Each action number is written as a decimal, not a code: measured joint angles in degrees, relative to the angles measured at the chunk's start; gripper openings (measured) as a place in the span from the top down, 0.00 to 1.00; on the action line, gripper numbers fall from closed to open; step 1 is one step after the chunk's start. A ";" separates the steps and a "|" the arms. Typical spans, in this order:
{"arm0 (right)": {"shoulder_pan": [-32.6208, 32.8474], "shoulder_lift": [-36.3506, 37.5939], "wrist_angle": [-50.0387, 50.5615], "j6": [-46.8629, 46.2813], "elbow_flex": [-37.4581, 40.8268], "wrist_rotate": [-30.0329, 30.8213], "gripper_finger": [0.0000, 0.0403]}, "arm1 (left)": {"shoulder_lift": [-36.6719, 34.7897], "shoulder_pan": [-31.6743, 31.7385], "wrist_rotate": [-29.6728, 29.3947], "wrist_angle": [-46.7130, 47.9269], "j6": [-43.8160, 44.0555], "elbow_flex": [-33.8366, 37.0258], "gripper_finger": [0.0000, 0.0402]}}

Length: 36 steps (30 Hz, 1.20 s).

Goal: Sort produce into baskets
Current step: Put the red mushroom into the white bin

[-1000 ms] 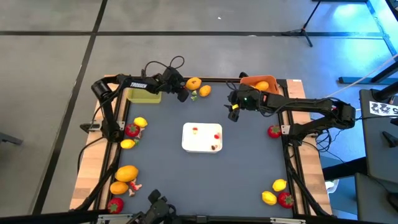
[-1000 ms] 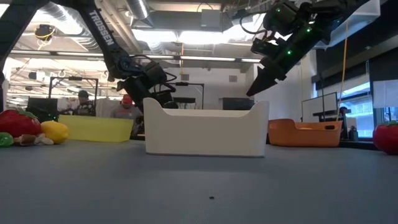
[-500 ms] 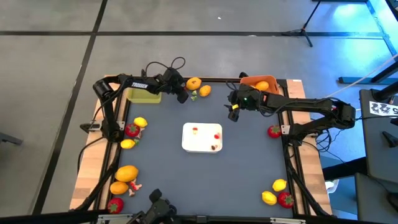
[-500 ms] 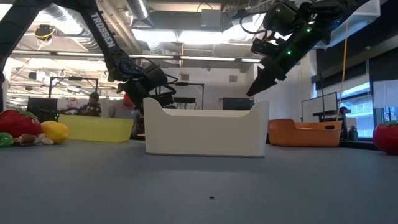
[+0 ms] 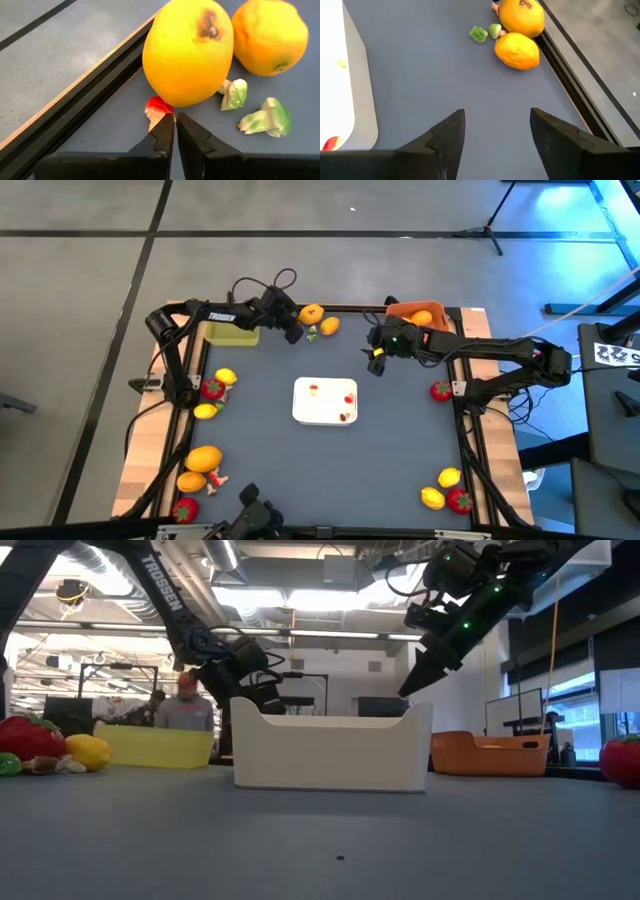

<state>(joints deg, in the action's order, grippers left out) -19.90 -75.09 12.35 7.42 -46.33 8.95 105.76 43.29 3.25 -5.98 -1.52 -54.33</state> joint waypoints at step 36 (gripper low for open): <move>0.00 0.00 1.12 -2.52 0.03 -1.51 0.45 | -2.23 -0.11 -2.65 1.95 -5.90 0.02 0.50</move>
<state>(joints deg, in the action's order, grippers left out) -19.90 -75.09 13.48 4.90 -46.30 7.44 103.53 43.18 0.60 -4.03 -7.42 -54.30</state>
